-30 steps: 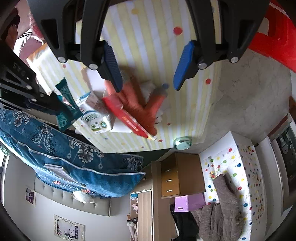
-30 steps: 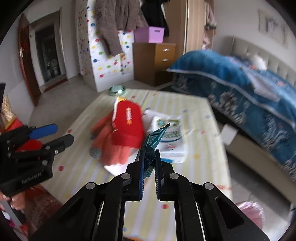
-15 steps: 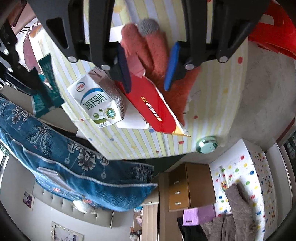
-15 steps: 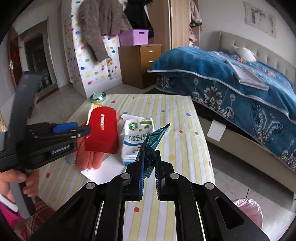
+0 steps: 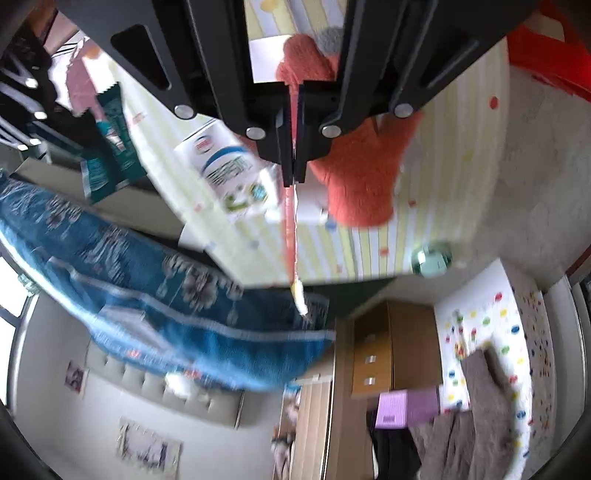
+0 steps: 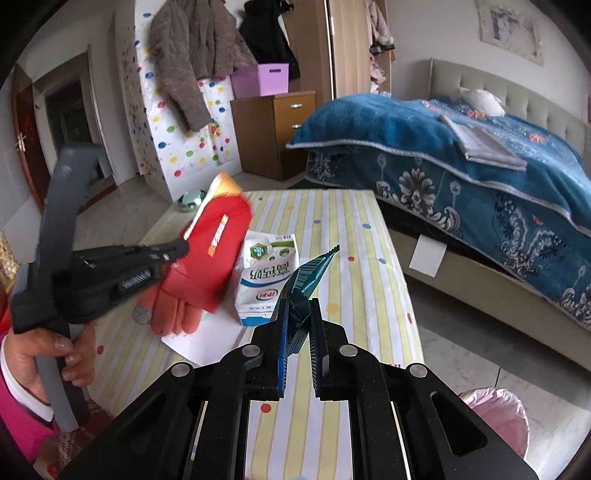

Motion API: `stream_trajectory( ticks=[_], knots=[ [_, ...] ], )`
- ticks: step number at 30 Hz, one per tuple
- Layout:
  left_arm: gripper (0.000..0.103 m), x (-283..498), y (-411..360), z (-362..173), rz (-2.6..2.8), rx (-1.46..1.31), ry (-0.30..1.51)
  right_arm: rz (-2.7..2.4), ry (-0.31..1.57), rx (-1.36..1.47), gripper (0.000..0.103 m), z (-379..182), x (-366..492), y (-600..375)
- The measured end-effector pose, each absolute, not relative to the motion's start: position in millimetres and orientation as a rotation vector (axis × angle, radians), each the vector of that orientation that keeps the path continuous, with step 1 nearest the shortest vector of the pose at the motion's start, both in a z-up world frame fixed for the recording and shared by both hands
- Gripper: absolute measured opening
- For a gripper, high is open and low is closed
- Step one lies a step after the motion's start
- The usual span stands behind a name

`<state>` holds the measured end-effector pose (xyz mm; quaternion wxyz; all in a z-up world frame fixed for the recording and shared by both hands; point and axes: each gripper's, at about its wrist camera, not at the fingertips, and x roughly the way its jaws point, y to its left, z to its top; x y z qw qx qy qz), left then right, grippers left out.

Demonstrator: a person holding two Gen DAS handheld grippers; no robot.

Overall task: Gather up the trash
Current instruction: 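Grasp the teal wrapper with the right tool while the left tool grasps the red box, then carry the red box and teal wrapper over the pink-lined bin and open both tools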

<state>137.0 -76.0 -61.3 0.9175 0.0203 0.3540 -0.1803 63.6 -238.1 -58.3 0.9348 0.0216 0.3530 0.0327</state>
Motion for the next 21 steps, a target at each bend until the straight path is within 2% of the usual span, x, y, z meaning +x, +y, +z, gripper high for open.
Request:
stream_trajectory(
  ticks=[6, 21],
  knots=[
    [0.000, 90.9, -68.1, -31.1, -0.418, 0.059, 0.661, 0.063, 0.691, 0.049, 0.010, -47.8, 43.4, -238.5],
    [0.000, 16.3, -120.2, -49.6, -0.594, 0.138, 0.658, -0.061, 0.723, 0.090, 0.010, -53.9, -18.0, -272.7]
  ],
)
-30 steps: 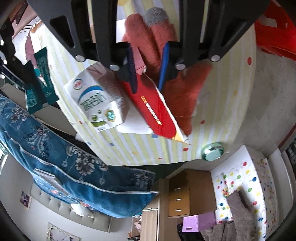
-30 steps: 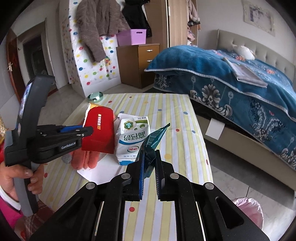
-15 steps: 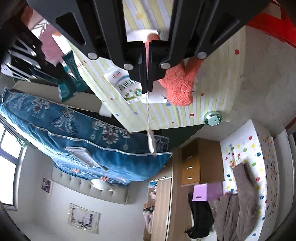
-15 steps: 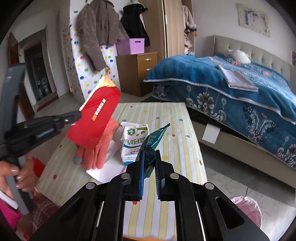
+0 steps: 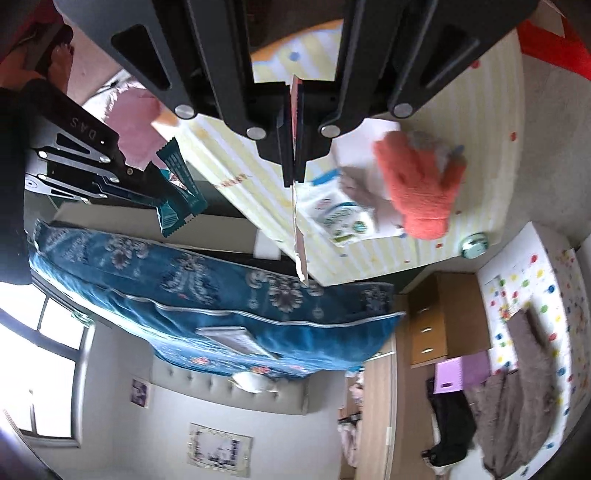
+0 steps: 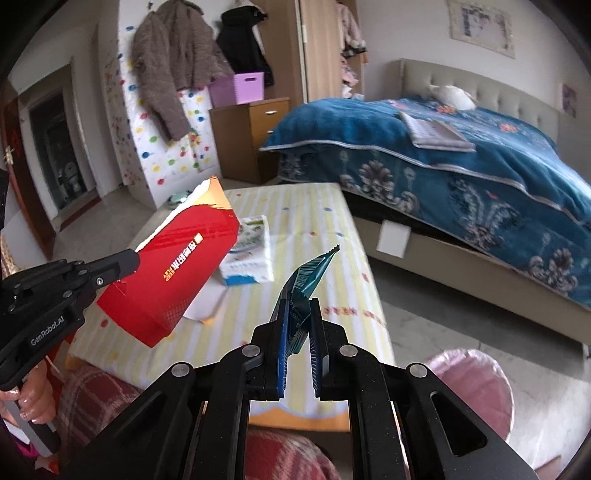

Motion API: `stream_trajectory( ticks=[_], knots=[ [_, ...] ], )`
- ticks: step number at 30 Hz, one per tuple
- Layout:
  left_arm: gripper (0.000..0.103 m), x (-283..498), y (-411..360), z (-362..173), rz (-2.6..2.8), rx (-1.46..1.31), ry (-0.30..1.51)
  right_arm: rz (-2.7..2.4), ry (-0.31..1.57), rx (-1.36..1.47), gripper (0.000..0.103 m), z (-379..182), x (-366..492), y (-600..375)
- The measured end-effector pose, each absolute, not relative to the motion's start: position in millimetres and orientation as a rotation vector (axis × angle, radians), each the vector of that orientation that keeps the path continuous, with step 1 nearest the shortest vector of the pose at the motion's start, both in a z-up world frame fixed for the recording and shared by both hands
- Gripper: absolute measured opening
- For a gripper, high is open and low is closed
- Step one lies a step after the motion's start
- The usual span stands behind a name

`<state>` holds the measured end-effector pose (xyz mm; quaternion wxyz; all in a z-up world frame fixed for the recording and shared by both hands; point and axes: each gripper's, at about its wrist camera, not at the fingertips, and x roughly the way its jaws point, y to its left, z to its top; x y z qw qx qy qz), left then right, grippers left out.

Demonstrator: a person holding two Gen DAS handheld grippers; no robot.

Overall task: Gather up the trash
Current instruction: 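Carry the red box and teal wrapper over the pink-lined bin and open both tools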

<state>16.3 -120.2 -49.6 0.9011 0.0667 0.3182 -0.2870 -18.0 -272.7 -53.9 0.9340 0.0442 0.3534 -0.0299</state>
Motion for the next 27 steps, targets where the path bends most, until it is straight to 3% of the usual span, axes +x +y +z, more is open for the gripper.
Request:
stream_trajectory(
  ticks=[27],
  knots=[
    [0.000, -41.9, -337.9, -102.2, -1.012, 0.335, 0.658, -0.449, 0.801, 0.234, 0.011, -105.7, -123.4, -439.7]
  ],
)
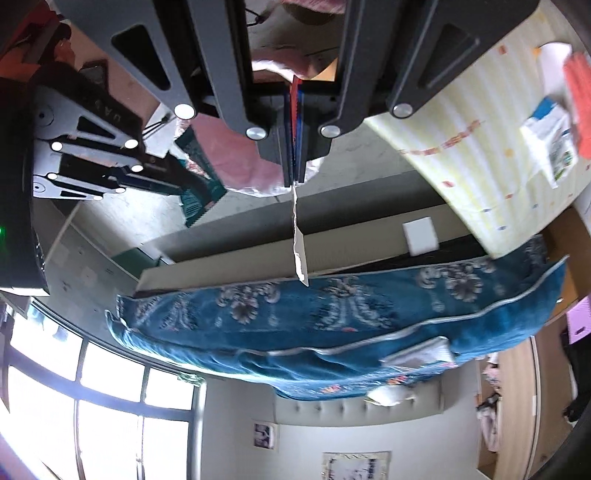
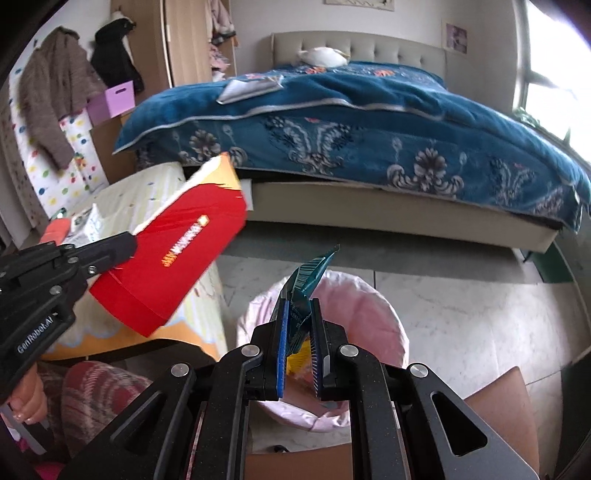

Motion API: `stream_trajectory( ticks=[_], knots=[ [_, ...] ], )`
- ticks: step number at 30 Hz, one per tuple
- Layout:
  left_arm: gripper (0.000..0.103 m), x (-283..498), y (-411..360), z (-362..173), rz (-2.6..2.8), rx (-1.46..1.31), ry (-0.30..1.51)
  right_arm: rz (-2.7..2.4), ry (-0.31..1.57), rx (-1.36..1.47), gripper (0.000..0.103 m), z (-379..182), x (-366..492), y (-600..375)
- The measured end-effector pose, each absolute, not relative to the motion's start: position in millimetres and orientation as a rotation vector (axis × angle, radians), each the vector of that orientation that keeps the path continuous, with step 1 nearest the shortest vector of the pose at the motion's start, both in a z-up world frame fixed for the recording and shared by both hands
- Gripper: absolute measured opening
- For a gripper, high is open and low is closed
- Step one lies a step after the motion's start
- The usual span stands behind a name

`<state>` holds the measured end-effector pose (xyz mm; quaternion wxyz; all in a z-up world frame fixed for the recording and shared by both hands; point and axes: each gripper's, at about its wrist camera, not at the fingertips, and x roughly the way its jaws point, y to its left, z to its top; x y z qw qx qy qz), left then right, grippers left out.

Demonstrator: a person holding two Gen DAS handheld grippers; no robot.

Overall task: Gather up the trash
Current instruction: 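Carry the red box and teal wrapper over the pink-lined bin and open both tools, then move both tools back over the table toward the glove and milk carton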

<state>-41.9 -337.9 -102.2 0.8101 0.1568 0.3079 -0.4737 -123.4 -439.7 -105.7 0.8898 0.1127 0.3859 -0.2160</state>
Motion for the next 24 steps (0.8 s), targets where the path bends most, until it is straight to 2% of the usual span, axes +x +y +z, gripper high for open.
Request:
stream_trajectory(
  ticks=[8, 10, 11, 12, 13, 24],
  knots=[
    [0.001, -30.2, -380.1, -124.4, -1.054, 0.349, 0.724, -0.466, 0.831, 0.290, 0.015, -125.8, -116.9, -473.2],
    [0.009, -26.5, -383.4, -127.1, -1.056, 0.350, 0.746, -0.471, 0.844, 0.295, 0.021, -130.9, -113.5, -478.5],
    [0.018, -23.4, -384.0, -128.3, -1.052, 0.349, 0.756, -0.475, 0.853, 0.298, 0.023, -134.5, -112.2, -481.3],
    [0.025, -21.7, -383.0, -128.9, -1.047, 0.348, 0.759, -0.478, 0.861, 0.301, 0.031, -138.1, -110.9, -483.6],
    [0.026, -20.8, -381.2, -128.7, -1.041, 0.347, 0.757, -0.480, 0.864, 0.302, 0.035, -139.6, -109.9, -484.1],
    [0.027, -13.9, -330.8, -103.0, -0.935, 0.309, 0.734, -0.480, 0.786, 0.321, 0.035, -118.1, -125.0, -468.2]
  ],
)
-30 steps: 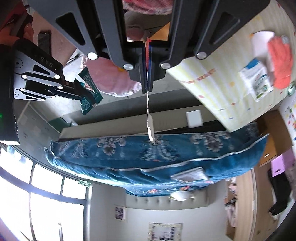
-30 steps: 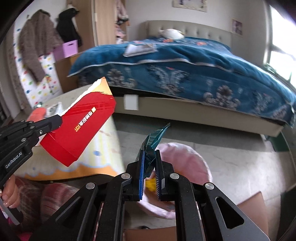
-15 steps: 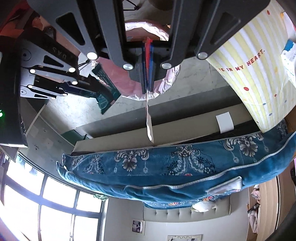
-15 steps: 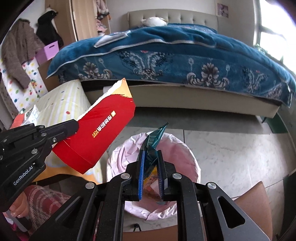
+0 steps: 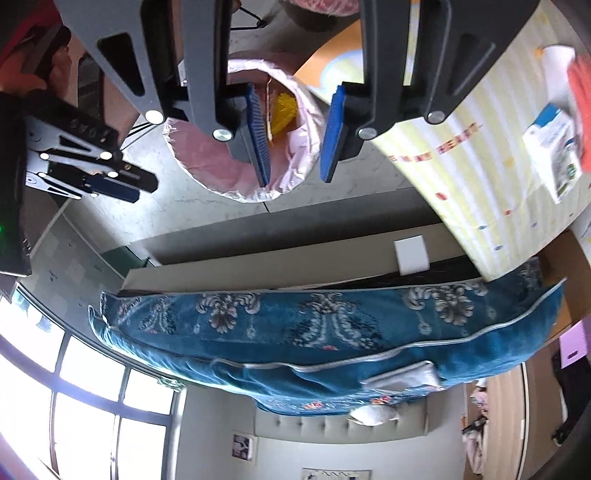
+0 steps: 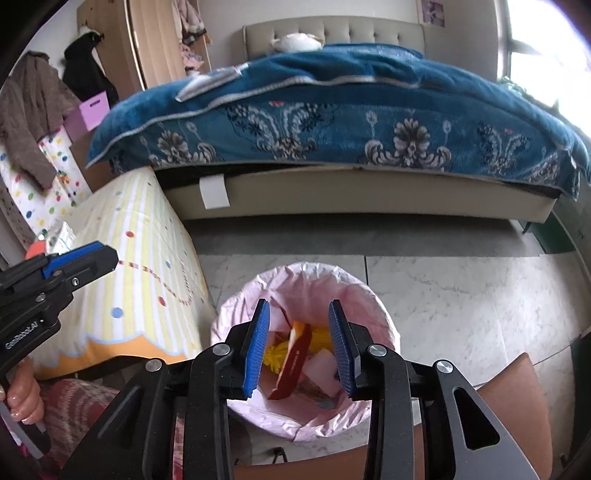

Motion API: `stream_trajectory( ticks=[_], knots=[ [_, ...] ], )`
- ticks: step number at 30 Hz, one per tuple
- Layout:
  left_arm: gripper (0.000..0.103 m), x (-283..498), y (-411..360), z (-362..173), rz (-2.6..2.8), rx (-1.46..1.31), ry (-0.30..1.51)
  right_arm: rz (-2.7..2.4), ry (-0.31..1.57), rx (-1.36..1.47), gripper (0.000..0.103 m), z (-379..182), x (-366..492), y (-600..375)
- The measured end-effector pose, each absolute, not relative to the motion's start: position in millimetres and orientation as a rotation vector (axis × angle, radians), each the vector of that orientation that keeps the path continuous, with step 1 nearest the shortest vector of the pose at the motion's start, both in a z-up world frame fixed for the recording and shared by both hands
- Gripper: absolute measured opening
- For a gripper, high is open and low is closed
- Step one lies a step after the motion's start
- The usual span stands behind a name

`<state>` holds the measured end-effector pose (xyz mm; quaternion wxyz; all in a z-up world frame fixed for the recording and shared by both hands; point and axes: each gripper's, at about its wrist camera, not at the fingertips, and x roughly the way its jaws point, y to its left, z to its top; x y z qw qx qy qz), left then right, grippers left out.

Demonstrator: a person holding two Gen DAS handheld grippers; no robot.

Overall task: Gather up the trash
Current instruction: 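Move both tools back over the table toward the glove and milk carton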

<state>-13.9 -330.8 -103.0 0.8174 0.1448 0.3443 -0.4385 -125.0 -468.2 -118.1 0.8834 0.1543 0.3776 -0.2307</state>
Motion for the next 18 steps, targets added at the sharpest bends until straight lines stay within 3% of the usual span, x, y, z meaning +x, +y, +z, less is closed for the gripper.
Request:
stream_trajectory(
  ticks=[2, 18],
  knots=[
    [0.027, -15.4, -316.4, -95.7, -0.910, 0.308, 0.719, -0.470, 0.773, 0.321, 0.035, -111.3, -126.0, -462.9],
    [0.062, -3.1, -159.5, -58.0, -0.557, 0.233, 0.656, -0.177, 0.672, 0.182, 0.035, -52.6, -86.1, -348.2]
  ],
)
